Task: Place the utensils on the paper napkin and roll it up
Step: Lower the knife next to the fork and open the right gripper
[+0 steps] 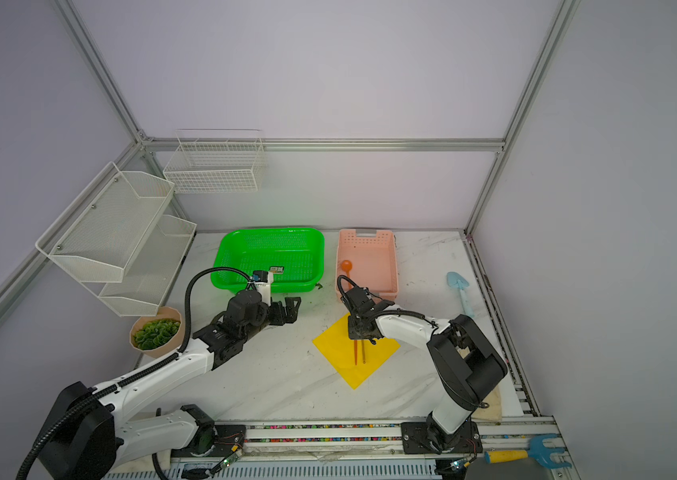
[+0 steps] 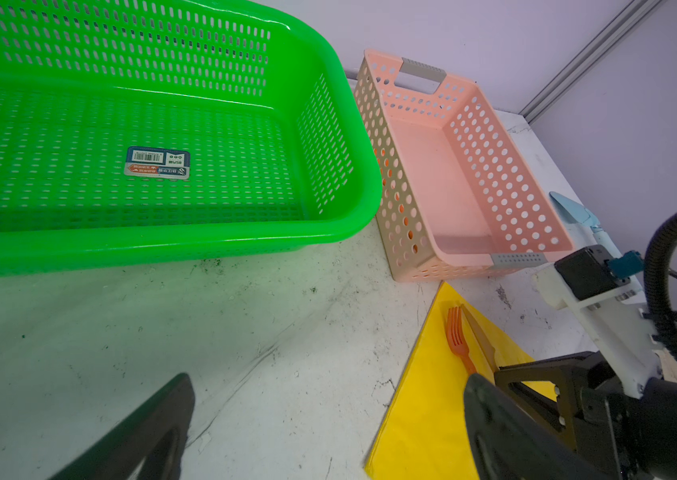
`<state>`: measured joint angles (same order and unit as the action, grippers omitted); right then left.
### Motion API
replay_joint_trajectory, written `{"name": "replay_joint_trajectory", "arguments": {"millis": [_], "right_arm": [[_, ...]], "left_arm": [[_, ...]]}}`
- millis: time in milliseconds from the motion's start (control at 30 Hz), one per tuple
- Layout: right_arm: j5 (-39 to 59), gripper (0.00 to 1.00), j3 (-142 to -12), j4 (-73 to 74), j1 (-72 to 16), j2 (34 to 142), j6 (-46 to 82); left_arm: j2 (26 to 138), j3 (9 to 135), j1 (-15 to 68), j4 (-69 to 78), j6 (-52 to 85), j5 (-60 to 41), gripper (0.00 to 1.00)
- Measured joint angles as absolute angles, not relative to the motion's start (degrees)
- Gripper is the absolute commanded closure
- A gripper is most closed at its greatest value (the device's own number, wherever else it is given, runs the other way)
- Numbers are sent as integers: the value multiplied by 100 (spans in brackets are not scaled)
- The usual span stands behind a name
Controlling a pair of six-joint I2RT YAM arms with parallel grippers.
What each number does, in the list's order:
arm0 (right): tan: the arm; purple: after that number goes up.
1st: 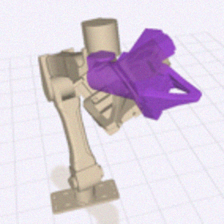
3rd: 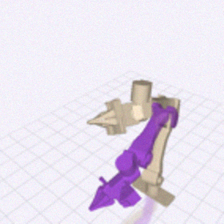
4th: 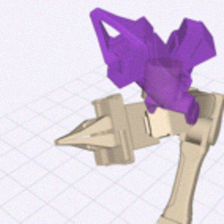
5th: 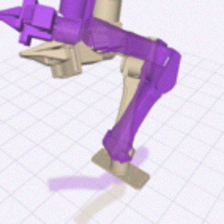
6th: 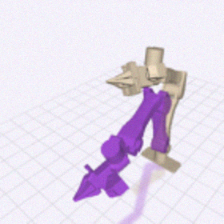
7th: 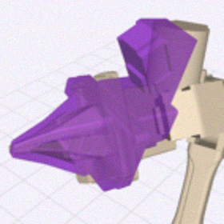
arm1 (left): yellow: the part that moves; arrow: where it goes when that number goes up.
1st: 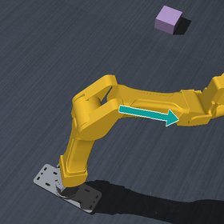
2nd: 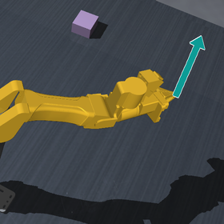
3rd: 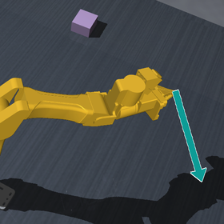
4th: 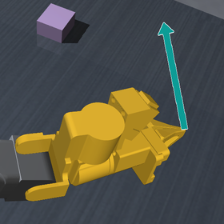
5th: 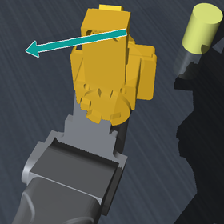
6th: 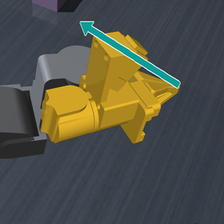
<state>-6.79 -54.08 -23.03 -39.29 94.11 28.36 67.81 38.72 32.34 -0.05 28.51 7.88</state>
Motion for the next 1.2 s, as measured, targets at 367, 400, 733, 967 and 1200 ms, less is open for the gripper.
{"name": "replay_joint_trajectory", "arguments": {"millis": [367, 400, 733, 967, 1200], "right_arm": [[-760, 99, -5408, -2161, -3929, 9520, 2954], [-768, 99, -5408, -2161, -3929, 9537, 2958], [-794, 98, -5408, -2154, -3929, 9607, 3022], [-799, 95, -5406, -2143, -3929, 9607, 3035], [-808, 85, -5398, -2117, -3929, 9609, 3065]], "left_arm": [[6781, 3872, 3234, -5, 2851, 790, 0], [6781, 3872, 3234, -5, 2851, 790, 0], [6781, 3872, 3234, -3, 2851, 790, 0], [6781, 3872, 3234, -1, 2851, 788, 0], [6781, 3872, 3234, 10, 2851, 788, 0]]}}
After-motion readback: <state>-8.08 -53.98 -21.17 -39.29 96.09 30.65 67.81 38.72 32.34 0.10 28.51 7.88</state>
